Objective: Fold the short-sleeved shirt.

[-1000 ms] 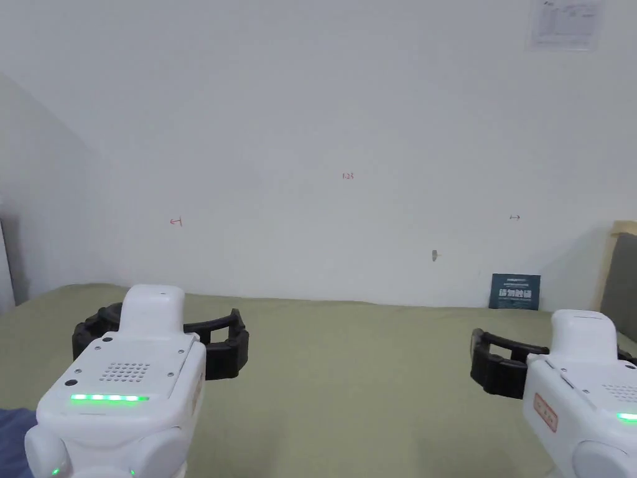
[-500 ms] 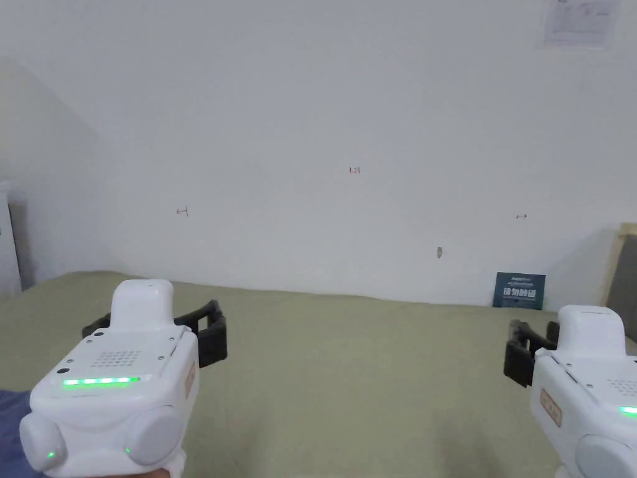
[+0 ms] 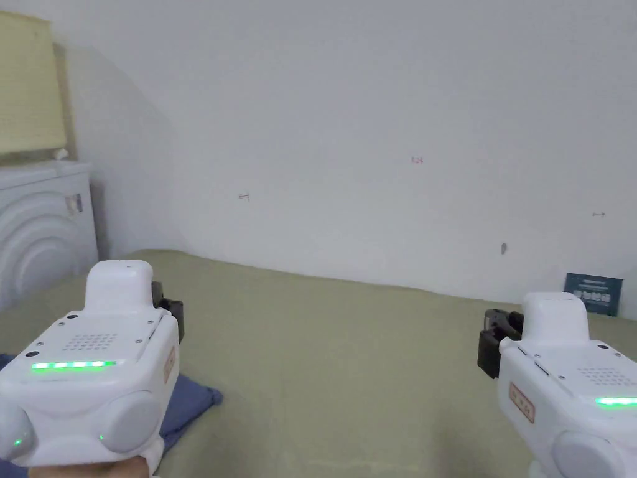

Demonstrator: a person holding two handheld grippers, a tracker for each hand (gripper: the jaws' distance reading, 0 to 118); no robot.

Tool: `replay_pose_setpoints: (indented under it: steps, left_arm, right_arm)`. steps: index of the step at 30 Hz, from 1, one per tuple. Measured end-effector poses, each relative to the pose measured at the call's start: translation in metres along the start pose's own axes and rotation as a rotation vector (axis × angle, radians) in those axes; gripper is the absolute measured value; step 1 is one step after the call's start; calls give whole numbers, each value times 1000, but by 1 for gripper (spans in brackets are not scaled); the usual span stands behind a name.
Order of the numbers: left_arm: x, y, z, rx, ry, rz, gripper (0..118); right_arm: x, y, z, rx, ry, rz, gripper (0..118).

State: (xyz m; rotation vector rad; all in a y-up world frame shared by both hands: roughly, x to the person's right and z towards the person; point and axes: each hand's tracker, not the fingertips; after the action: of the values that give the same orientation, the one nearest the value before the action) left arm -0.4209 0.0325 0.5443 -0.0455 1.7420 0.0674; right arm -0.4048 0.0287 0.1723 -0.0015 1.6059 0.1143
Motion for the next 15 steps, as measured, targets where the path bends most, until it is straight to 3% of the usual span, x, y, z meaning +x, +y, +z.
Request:
replay_pose_setpoints:
  steps: [5, 8, 11, 15]
  left_arm:
    - [-77, -15, 38, -37, 207, -18, 0]
    - [-118, -28, 58, -69, 267, 46, 0]
    - [-145, -39, 69, -102, 312, 69, 0]
    - [-156, -50, 61, -179, 273, 122, 0]
  right_arm:
    - [-102, -6, -30, -17, 270, 40, 2]
    - [-148, -16, -39, -26, 394, 46, 2]
    - [-175, -29, -48, -62, 454, 35, 2]
    - [-178, -44, -66, -102, 472, 23, 2]
